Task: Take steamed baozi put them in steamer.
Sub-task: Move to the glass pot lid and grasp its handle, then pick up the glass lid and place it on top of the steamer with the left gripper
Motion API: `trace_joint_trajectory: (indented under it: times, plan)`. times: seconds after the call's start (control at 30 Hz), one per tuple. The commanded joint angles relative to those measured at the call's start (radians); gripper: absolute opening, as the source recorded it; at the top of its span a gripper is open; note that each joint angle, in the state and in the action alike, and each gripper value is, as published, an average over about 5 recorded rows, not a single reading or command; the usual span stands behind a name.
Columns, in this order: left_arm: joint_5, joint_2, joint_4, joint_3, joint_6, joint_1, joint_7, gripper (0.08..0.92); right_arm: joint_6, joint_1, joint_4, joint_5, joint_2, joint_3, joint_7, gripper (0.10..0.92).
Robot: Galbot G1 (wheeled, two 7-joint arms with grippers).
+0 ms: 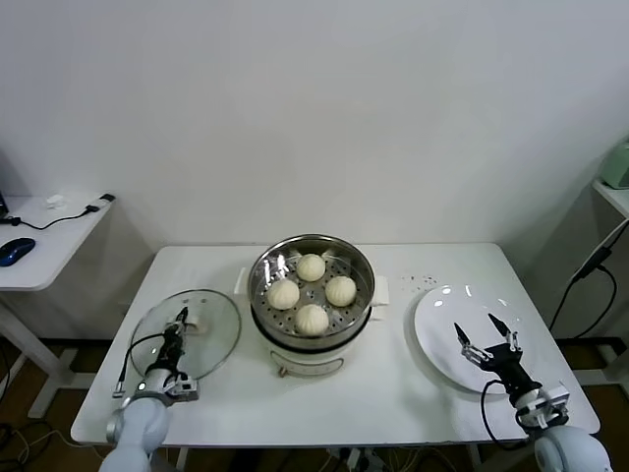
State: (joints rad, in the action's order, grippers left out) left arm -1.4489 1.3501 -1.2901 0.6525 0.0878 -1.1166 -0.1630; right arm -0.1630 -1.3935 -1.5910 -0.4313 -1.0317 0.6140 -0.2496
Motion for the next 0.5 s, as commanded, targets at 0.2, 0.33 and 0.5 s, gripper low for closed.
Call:
trace_joint_trajectory:
  times: [0.2,0.33,0.5]
  plan:
    - [0.144,-0.040,-0.211,0.007,-0.035,-0.105,0.002,0.150,-0.006,0.015,0.019,0.021,-0.004,0.000,-0.008,0.823]
    - [0.197,-0.064,-0.376,0.025,-0.069,-0.203,0.014,0.150,-0.009,0.025,0.032,0.022,-0.005,-0.001,-0.010,0.823]
    - [0.241,-0.097,-0.600,0.042,-0.152,-0.347,0.025,0.150,-0.013,0.039,0.048,0.026,-0.006,-0.004,-0.013,0.823]
